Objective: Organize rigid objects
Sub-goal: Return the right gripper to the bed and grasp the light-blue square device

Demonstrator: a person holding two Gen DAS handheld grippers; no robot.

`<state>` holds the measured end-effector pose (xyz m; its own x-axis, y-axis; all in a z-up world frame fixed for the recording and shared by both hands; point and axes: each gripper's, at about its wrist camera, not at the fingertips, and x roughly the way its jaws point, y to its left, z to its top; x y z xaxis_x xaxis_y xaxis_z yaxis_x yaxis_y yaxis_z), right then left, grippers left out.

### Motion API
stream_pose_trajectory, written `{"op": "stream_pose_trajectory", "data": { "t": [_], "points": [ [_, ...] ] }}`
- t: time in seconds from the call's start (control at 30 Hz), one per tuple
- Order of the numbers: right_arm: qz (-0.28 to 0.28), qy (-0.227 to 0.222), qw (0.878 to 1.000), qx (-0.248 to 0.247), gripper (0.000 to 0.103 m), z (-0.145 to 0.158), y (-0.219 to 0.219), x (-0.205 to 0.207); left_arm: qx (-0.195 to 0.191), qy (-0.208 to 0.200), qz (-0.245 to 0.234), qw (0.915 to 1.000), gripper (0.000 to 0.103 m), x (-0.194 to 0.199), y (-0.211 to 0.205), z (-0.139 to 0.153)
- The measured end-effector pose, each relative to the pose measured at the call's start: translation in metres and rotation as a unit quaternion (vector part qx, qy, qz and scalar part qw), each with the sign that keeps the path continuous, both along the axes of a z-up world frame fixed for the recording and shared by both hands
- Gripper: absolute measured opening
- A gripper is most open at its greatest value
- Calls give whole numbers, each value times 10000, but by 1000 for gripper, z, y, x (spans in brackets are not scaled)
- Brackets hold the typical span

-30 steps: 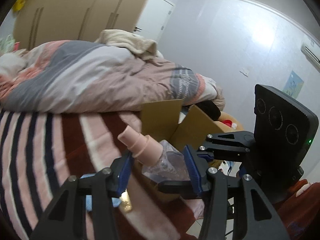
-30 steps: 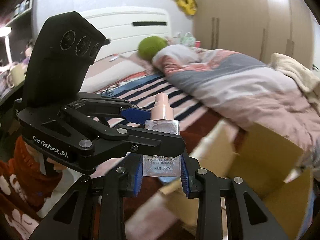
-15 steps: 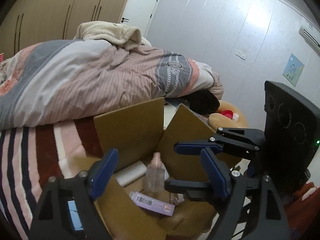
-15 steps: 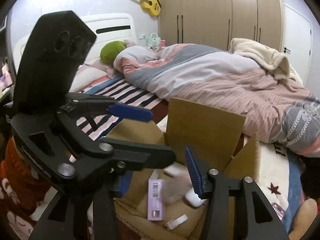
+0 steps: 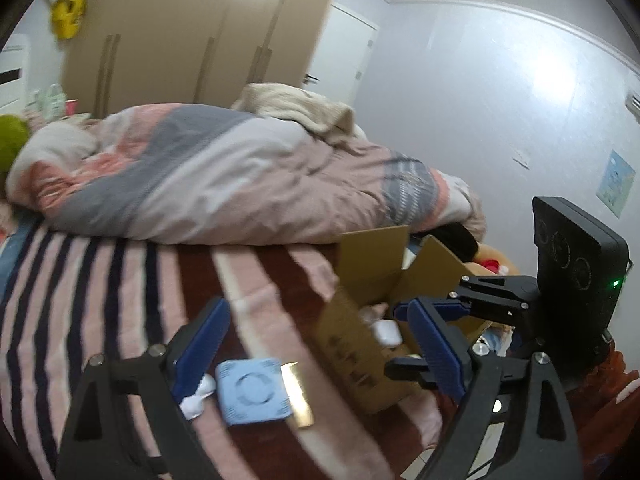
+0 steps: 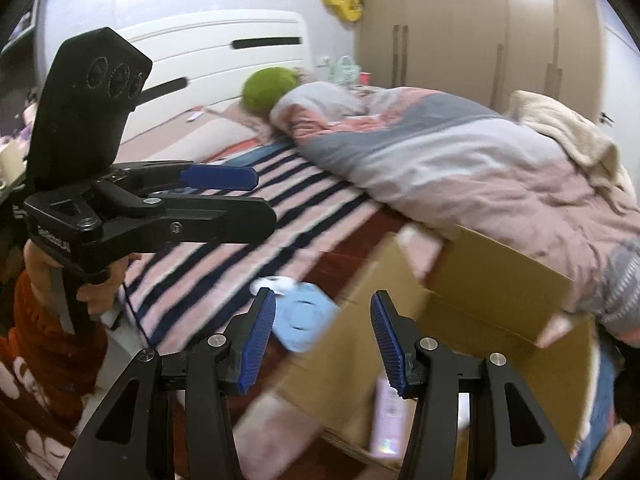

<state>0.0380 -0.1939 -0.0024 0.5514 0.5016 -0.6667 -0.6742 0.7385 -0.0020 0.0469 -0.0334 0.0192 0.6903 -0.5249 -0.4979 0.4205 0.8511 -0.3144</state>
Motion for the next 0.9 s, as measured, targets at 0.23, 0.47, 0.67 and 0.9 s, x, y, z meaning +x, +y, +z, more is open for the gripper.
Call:
{"op": "stream_pose_trajectory", "data": {
  "t": [0.23, 0.47, 0.67, 0.9],
  "points": [
    [654, 388, 9969, -217, 55, -21, 88, -6, 2, 22, 586, 9983, 94, -22, 67, -24],
    [394, 970, 9899, -955, 66, -80, 135, 14, -84, 231, 824, 9963, 95, -28, 109, -66],
    [-856, 1424, 9719, -1670, 80, -138, 131, 54, -392, 463, 940, 9937, 95, -22, 137, -94],
    [-1434, 1201, 9646, -1859, 94, -156, 123, 79, -441, 567, 981, 9926, 95, -23, 147, -106]
  ]
}}
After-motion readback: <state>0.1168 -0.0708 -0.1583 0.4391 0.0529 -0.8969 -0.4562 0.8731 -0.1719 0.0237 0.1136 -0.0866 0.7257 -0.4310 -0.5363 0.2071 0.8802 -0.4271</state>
